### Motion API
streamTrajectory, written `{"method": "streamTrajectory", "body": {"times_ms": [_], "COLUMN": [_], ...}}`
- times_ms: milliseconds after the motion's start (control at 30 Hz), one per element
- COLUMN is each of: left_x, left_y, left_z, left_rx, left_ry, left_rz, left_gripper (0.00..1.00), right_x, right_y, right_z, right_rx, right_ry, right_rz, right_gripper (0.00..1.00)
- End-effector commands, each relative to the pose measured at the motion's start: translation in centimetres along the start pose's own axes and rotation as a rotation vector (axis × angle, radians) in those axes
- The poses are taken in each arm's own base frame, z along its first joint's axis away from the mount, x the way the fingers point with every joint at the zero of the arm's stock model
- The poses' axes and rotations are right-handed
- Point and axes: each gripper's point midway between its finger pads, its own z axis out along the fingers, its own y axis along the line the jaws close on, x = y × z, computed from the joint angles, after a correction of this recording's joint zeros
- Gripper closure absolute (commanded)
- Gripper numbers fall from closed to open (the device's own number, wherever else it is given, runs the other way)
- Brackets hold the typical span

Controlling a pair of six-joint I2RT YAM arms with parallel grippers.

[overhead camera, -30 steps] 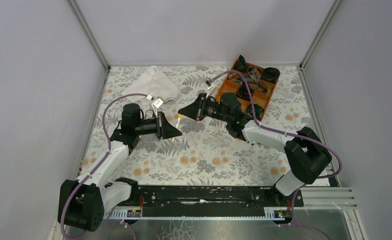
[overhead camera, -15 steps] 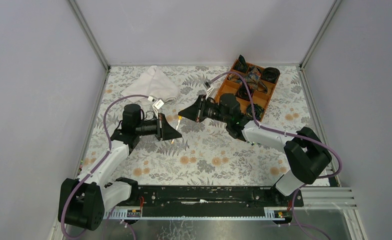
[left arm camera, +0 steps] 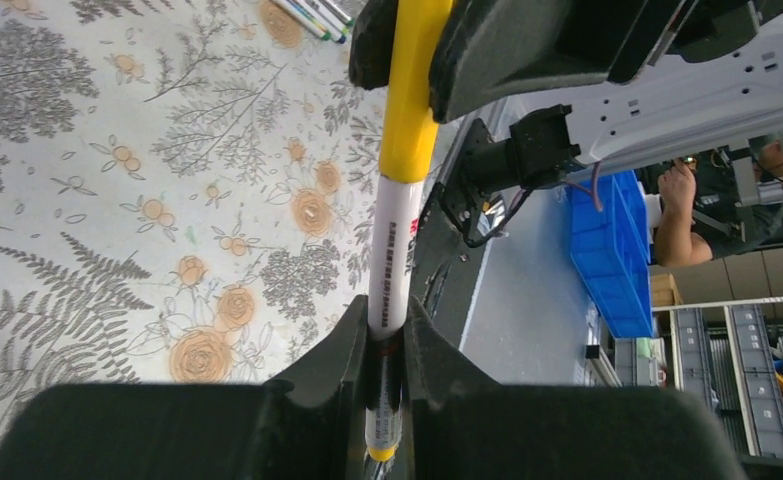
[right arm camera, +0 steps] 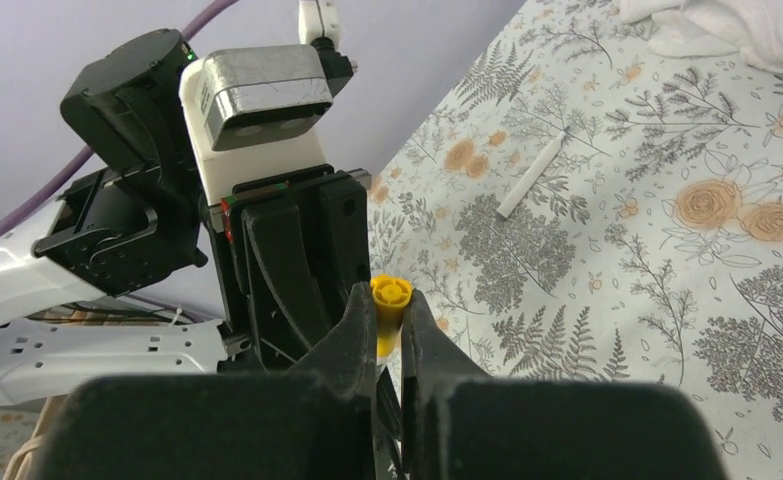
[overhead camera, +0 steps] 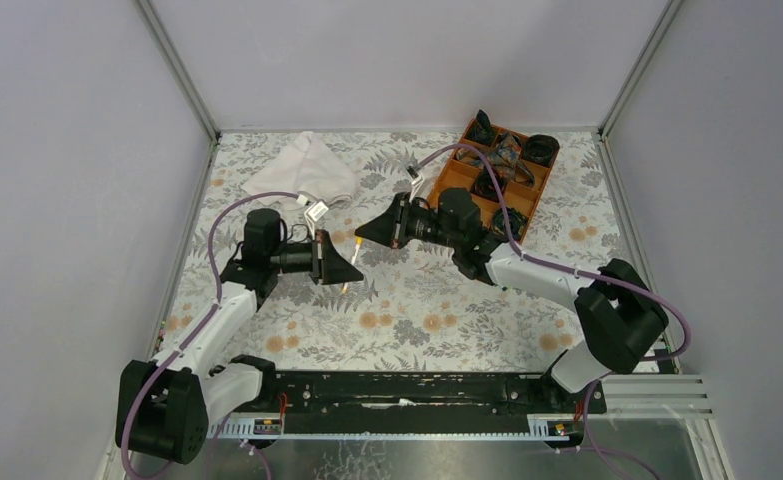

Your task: Insert the pens into the pen caps

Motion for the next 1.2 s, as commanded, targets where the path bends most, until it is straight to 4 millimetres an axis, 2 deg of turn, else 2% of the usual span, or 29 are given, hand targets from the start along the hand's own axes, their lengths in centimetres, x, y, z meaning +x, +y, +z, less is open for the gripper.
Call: {"method": "streamTrajectory", "body": {"times_ms": [0, 133, 233, 333, 433, 467, 600, 700, 767, 800, 900, 1000, 1167], "left_x": [-9.3, -9.4, -9.7, -9.6, -9.5, -9.4, -9.4, -9.3, -9.3, -9.3, -9.4, -9.6, -9.1], "left_y": [-4.5, -5.1, -4.0, -1.1, 1.8, 2.8, 5.7, 8.2, 10.0, 11.0, 14.0, 17.1, 22.2], "left_z": [-1.8, -1.9, -2.1, -2.4, -3.2, -3.6, -5.0, -6.0, -6.9, -7.5, -9.3, -11.1, -15.8], "left_rx": [0.031, 0.049, -0.032, -0.201, -0.381, -0.437, -0.599, -0.723, -0.823, -0.877, -0.986, -1.074, -1.355], "left_ry": [-0.281, -0.279, -0.287, -0.265, -0.266, -0.266, -0.263, -0.244, -0.233, -0.231, -0.222, -0.194, -0.089], "left_rz": [0.332, 0.342, 0.353, 0.376, 0.406, 0.410, 0.397, 0.361, 0.332, 0.318, 0.251, 0.171, 0.128], "left_gripper": [1.00, 1.00, 1.00, 1.00, 1.00, 1.00, 1.00, 1.00, 1.00, 1.00, 1.00, 1.00, 1.00], "right_x": [17.9, 18.9, 18.3, 15.7, 11.8, 10.5, 5.1, 1.7, -0.1, -1.3, -3.0, -4.2, -6.3], "right_y": [3.7, 4.2, 4.1, 4.0, 3.6, 3.5, 3.3, 2.6, 1.2, -0.2, -4.4, -7.5, -10.1], "right_z": [-6.2, -7.4, -7.4, -6.2, -5.2, -5.0, -5.3, -6.4, -7.5, -8.4, -11.1, -13.8, -17.7], "right_rx": [-0.198, -0.233, -0.197, -0.103, 0.035, 0.078, 0.224, 0.295, 0.328, 0.366, 0.497, 0.601, 0.726], "right_ry": [0.683, 0.726, 0.707, 0.623, 0.510, 0.471, 0.326, 0.236, 0.190, 0.162, 0.126, 0.094, -0.003], "right_rz": [0.144, 0.126, 0.097, 0.023, -0.075, -0.106, -0.233, -0.277, -0.271, -0.259, -0.219, -0.171, -0.144], "right_gripper": [1.00, 1.00, 1.00, 1.00, 1.00, 0.92, 0.39, 0.20, 0.10, 0.08, 0.07, 0.06, 0.06]}}
